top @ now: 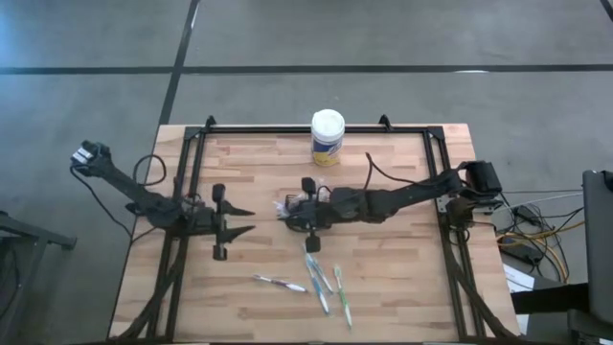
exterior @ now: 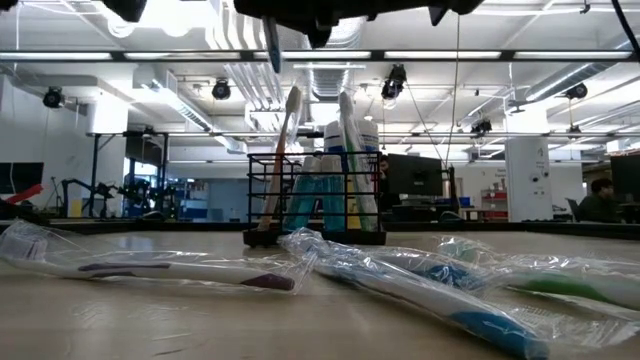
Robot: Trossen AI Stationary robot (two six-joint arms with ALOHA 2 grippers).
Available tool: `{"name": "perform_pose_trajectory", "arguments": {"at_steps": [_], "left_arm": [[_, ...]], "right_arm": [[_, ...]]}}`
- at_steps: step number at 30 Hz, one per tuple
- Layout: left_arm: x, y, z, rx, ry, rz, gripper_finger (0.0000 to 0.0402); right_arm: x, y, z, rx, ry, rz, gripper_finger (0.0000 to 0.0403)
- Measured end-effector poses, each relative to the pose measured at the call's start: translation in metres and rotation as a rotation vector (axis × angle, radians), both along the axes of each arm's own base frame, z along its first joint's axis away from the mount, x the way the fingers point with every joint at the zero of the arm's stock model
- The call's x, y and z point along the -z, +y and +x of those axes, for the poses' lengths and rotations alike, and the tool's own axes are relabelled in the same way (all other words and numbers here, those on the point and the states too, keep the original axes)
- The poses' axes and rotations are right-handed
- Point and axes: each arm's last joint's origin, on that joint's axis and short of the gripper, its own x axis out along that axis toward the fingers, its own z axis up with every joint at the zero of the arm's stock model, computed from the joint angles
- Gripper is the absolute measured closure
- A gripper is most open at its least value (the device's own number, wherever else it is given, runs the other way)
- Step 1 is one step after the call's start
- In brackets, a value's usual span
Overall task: Pick & Place toothbrushing station
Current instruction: Put the left blue toothbrush into the wire organizer
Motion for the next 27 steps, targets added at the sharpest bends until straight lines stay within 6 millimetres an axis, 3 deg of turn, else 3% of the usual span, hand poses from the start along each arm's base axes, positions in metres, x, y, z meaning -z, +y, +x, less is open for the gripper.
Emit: {"name": "perform_pose_trajectory", "arguments": {"at_steps": [5,9,27], "left_arm": [[-0.013,0.0,0.014,-0.025,0.003,0.028,0.0163],[-0.015,0.002,0.025,-0.049,0.019,0.046,0.0133],[-0.025,0.014,0.059,0.076,0.004,0.006,0.0129]], "right_arm": [[-0.005,0.001,0.005,-0.01,-0.013,-0.014,0.0389],[-0.01,0.001,0.007,-0.014,-0.018,-0.026,0.0389],[-0.018,0.004,0.009,-0.03,-0.01,-0.044,0.0385]]}}
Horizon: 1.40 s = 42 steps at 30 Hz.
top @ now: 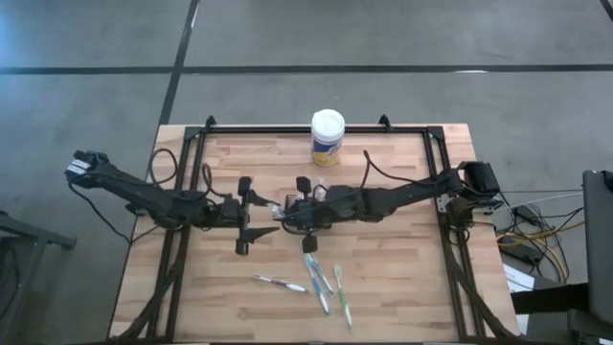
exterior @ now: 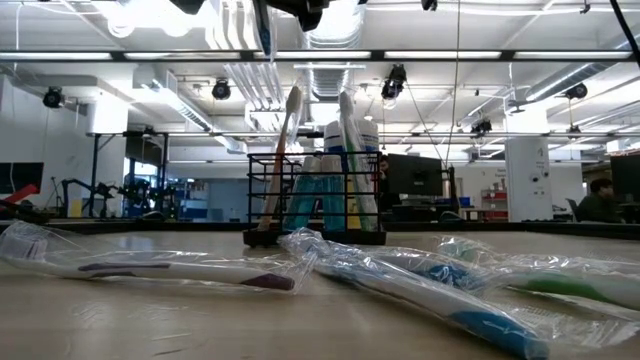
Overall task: Pick & Place toothbrushing station
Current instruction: Put the left blue toothbrush into the wire organizer
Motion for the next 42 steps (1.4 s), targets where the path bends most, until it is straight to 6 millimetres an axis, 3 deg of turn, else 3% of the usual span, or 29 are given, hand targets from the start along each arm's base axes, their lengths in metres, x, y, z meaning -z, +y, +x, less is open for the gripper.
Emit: {"name": "perform_pose_trajectory", "arguments": {"at_steps": [7,10,19,25,27,35,42], "left_arm": [[0.002,-0.001,0.009,0.007,-0.03,0.014,0.013],[0.002,-0.001,0.009,0.008,-0.035,0.024,0.015],[0.002,0.007,0.012,0.034,-0.039,0.033,0.0263],[0.002,0.007,0.013,0.064,-0.042,0.072,0.0371],[0.001,0.007,0.013,0.078,-0.045,0.09,0.0382],[-0.007,0.004,0.005,0.104,-0.042,0.114,0.0382],[-0.023,0.008,-0.033,0.058,-0.041,0.107,0.0382]], "right_arm": [[0.0,0.001,0.0,-0.003,-0.002,0.0,0.0384],[0.0,0.001,0.0,-0.003,-0.002,0.001,0.0383],[0.0,0.001,0.0,-0.003,-0.003,0.004,0.0383],[0.0,0.002,0.0,-0.005,-0.002,0.009,0.0381],[0.0,0.002,0.0,-0.011,-0.002,0.021,0.0377],[-0.001,0.005,-0.003,-0.041,0.035,0.076,0.028],[-0.016,0.0,-0.031,-0.023,0.093,0.151,0.0196]]}}
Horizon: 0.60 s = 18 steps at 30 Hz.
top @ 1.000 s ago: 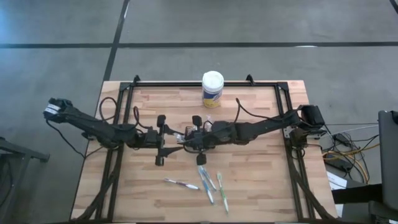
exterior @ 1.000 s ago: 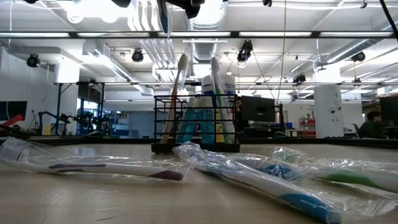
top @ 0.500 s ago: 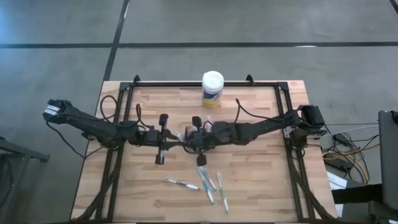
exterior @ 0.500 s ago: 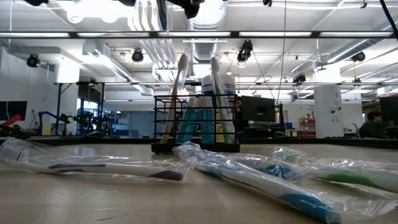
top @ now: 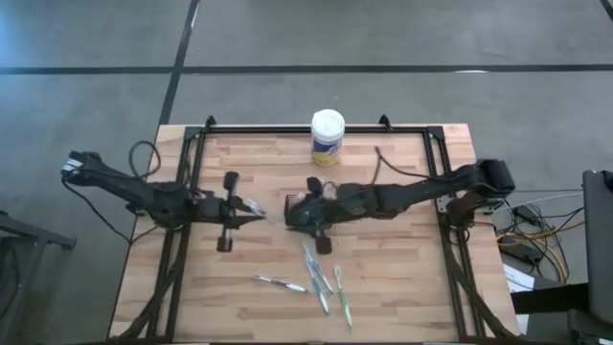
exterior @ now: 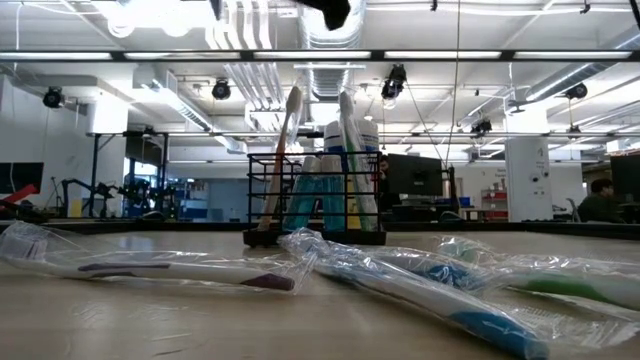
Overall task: Pick & Place toothbrushing station
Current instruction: Put the left blue toothbrush into the wire organizer
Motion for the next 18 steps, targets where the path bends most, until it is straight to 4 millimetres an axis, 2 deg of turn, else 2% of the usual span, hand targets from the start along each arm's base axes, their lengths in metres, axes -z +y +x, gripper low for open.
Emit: {"name": "perform_pose_trajectory", "arguments": {"at_steps": [4,7,12,14,18], "left_arm": [[0.002,0.007,-0.021,-0.032,0.078,-0.019,0.0382],[0.01,0.01,-0.03,-0.025,0.108,-0.041,0.0382],[0.034,0.014,-0.042,-0.044,0.101,-0.056,0.0382],[0.042,0.016,-0.046,-0.054,0.064,-0.086,0.0382],[0.063,0.018,-0.051,-0.065,0.029,-0.13,0.0382]], "right_arm": [[-0.017,-0.002,-0.032,-0.006,-0.065,0.021,0.0192],[-0.027,-0.001,-0.065,-0.019,-0.118,0.075,0.0212],[-0.034,0.008,-0.128,-0.013,-0.245,0.1,0.028],[-0.031,0.01,-0.152,0.018,-0.272,0.106,0.0313],[-0.017,0.017,-0.189,0.045,-0.309,0.123,0.0378]]}}
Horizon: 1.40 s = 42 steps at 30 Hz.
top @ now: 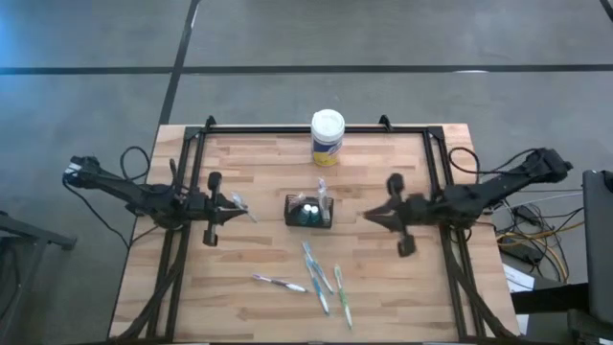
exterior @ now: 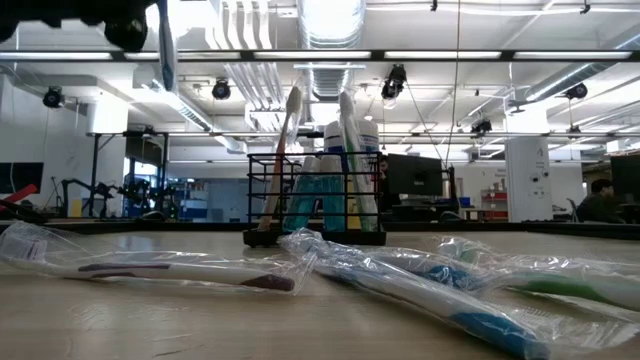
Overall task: Pick & Place toothbrushing station
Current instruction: Put the left blue toothbrush into the wire organizer
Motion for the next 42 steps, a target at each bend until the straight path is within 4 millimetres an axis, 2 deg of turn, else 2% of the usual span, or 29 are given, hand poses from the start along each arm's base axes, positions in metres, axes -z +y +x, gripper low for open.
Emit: {"name": "perform_pose_trajectory", "arguments": {"at_steps": [6,11,18,22,33,38,42], "left_arm": [[0.024,0.003,-0.002,-0.059,-0.057,-0.026,0.0382],[0.032,0.009,-0.001,-0.116,-0.039,-0.018,0.0382],[0.033,0.02,-0.003,-0.14,-0.033,0.009,0.0382],[0.036,0.024,-0.002,-0.052,-0.002,0.022,0.0382],[0.051,0.029,0.004,-0.047,0.017,-0.045,0.0382],[0.043,0.026,0.017,-0.028,-0.024,0.033,0.0382],[0.033,0.023,0.035,0.004,-0.017,0.125,0.0382]], "right_arm": [[0.025,0.005,-0.035,0.042,-0.062,-0.015,0.0391],[0.047,-0.001,-0.047,0.045,-0.086,-0.012,0.0394],[0.073,-0.011,-0.062,0.046,-0.159,0.008,0.0394],[0.087,-0.012,-0.065,0.044,-0.171,-0.006,0.0394],[0.099,-0.013,-0.067,0.04,-0.144,-0.015,0.0394],[0.102,-0.012,-0.064,0.049,-0.121,-0.035,0.0394],[0.104,-0.01,-0.061,0.054,-0.107,-0.069,0.0394]]}}
